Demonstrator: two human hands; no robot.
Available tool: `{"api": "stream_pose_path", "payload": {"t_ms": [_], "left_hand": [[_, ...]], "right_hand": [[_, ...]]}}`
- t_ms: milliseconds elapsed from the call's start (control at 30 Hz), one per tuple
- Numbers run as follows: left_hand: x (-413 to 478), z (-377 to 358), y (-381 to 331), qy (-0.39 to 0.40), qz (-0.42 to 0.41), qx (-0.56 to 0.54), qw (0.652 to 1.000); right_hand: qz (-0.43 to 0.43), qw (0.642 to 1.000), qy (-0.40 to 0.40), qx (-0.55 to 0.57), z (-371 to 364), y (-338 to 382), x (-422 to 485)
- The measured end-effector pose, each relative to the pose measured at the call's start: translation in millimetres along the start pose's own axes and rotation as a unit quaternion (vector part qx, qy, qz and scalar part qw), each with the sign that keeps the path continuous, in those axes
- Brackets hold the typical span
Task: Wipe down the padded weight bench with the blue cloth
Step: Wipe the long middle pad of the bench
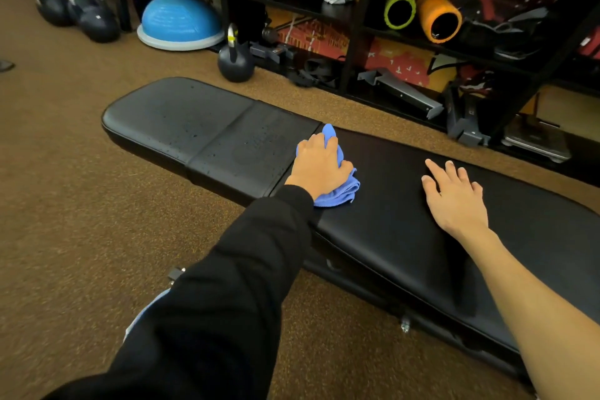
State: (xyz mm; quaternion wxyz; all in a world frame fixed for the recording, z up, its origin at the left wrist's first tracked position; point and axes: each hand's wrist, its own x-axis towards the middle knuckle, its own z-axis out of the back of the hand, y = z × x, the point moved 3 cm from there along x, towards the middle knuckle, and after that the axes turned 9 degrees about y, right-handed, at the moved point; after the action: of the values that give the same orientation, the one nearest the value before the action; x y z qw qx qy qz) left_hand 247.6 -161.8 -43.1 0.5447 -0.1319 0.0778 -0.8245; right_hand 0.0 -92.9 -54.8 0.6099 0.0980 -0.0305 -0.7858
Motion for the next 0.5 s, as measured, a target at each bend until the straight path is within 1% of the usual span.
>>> {"api": "stream_pose_path", "payload": {"t_ms": [100, 333, 400, 500], "left_hand": [[-1, 0, -1, -0.002, -0.007, 0.0, 1.0], [-55, 5, 9, -0.018, -0.1, -0.023, 0.995], [-70, 8, 11, -0.018, -0.108, -0.024, 0.994], [-71, 8, 12, -0.01, -0.097, -0.019, 0.995]], "right_hand": [[-0.003, 1.0, 0.004, 0.003, 2, 0, 0], [-0.001, 1.0, -0.001, 0.003, 2, -2, 1], [-0.002, 1.0, 0.002, 0.001, 1, -3, 1], [0.003, 1.0, 0.001, -0.003, 0, -4, 2]]}}
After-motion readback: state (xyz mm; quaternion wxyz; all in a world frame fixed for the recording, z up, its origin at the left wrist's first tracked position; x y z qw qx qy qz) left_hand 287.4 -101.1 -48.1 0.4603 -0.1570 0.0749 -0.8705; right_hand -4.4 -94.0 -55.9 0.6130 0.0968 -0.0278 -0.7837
